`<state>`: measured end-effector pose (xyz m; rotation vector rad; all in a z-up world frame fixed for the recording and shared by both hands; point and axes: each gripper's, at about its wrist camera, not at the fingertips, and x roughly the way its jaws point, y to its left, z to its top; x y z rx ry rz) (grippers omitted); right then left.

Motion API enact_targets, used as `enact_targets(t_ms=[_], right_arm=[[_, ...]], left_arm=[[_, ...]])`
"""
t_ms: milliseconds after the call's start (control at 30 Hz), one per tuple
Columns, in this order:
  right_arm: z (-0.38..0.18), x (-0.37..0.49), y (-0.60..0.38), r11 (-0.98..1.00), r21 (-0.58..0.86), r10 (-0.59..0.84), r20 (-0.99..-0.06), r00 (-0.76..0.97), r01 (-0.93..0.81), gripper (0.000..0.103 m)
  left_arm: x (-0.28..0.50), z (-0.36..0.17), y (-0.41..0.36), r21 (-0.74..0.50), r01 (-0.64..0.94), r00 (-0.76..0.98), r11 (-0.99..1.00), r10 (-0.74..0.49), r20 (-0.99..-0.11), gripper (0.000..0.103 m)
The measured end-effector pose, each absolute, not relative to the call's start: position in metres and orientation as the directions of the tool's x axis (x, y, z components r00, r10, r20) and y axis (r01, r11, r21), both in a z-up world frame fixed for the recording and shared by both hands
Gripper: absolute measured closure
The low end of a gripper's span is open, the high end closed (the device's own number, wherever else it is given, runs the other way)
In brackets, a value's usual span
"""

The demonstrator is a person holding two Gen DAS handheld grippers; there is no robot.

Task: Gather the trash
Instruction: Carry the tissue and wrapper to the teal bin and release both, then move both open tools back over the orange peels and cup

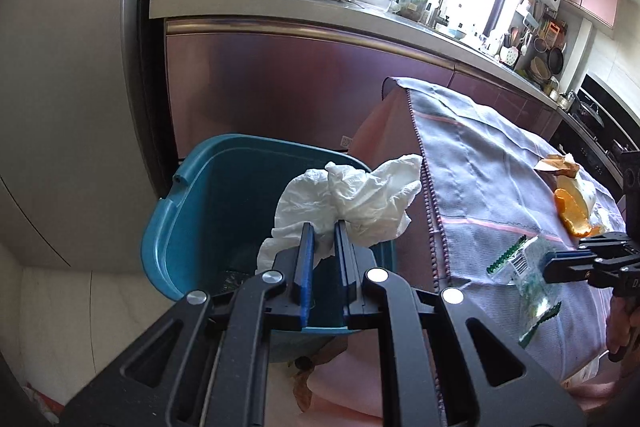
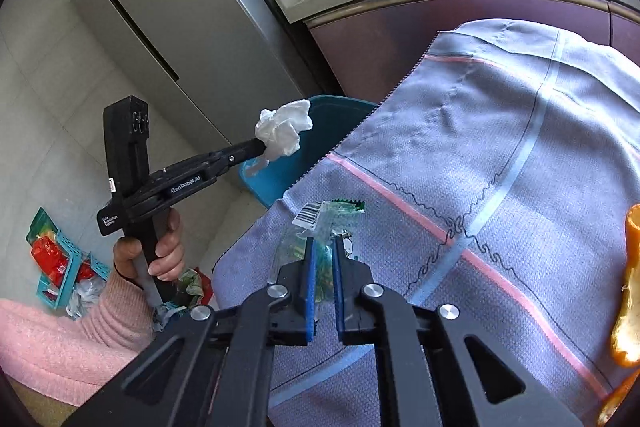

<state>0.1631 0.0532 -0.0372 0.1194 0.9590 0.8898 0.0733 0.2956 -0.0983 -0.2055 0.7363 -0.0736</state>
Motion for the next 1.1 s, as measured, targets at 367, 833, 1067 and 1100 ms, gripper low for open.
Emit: enact_targets(t_ms=[367,833,1067,1100], right_arm=[[-0.008,0.205,0.121,0.613,0.351,0.711,-0.635,0.301,-0.708,0.101],[-0.05,0.261,0.183,0.687,0.358,0.624,-0.736,0.262,-0.632,0.086],[-0.038,0.245,0.16,0.675,0.377,0.654,-0.703,0.278,-0.634,0.08],[-0.034,0.24,0.154,0.669,0.377,0.662,-0.694,0.284,-0.64,0.079]], left_arm=[[0.101,-0.131,0.315,-0.194,-0.089,0.679,0.977,-0.083,-0.73,0.09],[0.126,-0.147,0.32,-0.187,-0.111,0.656,0.976,-0.069,-0.752,0.084],[0.118,-0.126,0.309,-0.208,-0.071,0.706,0.976,-0.098,-0.701,0.079],[0.116,-0.121,0.306,-0.209,-0.059,0.716,0.976,-0.105,-0.69,0.079]])
